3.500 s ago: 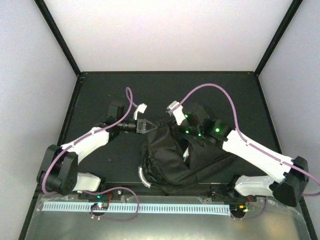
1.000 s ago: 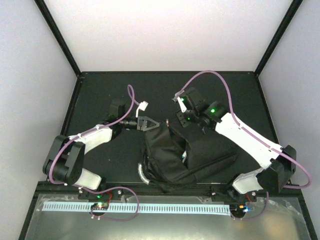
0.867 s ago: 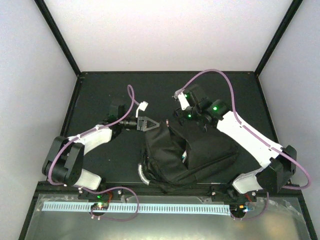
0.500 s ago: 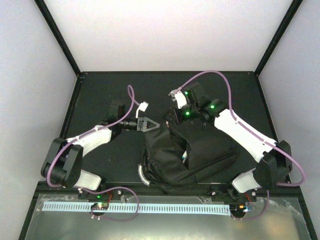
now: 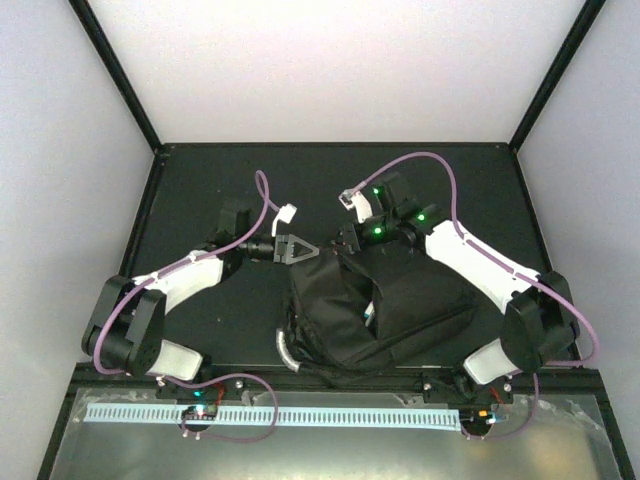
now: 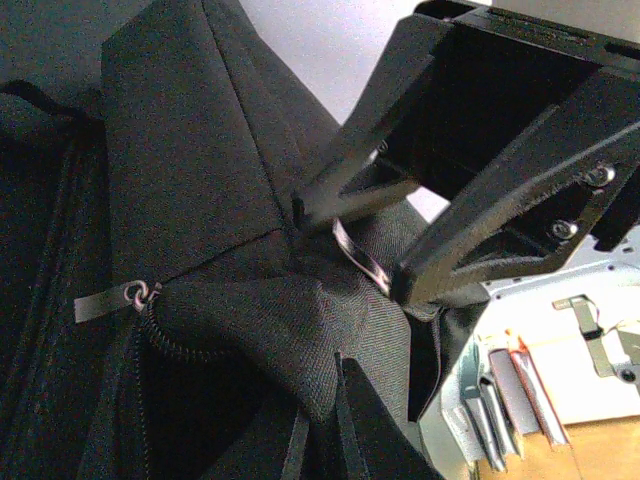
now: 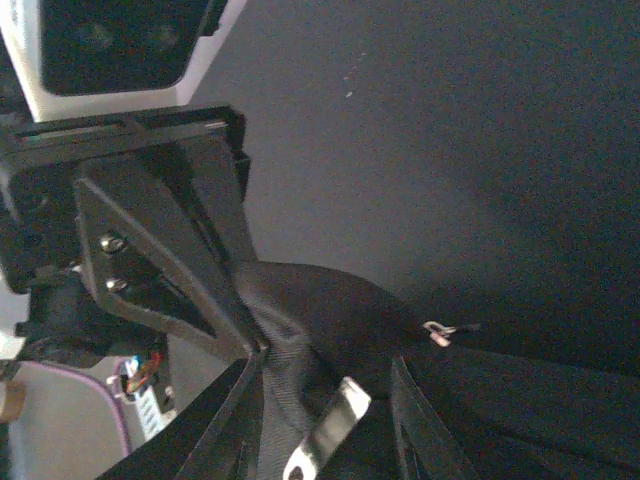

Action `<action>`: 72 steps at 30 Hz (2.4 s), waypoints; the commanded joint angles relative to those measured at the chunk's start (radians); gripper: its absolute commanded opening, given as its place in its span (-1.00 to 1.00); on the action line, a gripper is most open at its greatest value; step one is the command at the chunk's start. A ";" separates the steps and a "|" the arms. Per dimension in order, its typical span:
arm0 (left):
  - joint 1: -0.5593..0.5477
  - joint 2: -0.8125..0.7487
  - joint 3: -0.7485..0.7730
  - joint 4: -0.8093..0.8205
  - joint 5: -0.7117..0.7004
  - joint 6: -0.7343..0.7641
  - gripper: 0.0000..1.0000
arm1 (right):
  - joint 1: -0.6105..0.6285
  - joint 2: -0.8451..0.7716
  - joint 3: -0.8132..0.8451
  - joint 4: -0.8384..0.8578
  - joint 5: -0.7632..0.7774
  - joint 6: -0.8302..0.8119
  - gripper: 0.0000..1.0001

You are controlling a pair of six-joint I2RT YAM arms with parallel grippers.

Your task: Pack the student bag

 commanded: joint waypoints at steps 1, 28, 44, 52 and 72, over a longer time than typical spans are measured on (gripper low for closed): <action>-0.012 -0.026 0.046 0.003 0.041 0.027 -0.97 | -0.007 0.000 -0.020 0.067 -0.124 0.017 -0.24; -0.015 -0.041 0.074 -0.019 0.035 0.017 -0.97 | -0.027 0.068 0.058 -0.083 -0.090 -0.173 -0.36; -0.024 -0.024 0.093 -0.019 0.019 0.003 -0.97 | -0.014 0.086 0.086 -0.081 -0.087 -0.185 -0.59; -0.024 -0.014 0.098 -0.026 0.015 0.002 -0.97 | -0.015 0.051 0.071 -0.022 -0.079 -0.160 -0.95; -0.021 0.023 0.116 -0.117 -0.036 0.036 -0.97 | -0.028 -0.148 -0.089 0.108 -0.124 -0.192 -0.96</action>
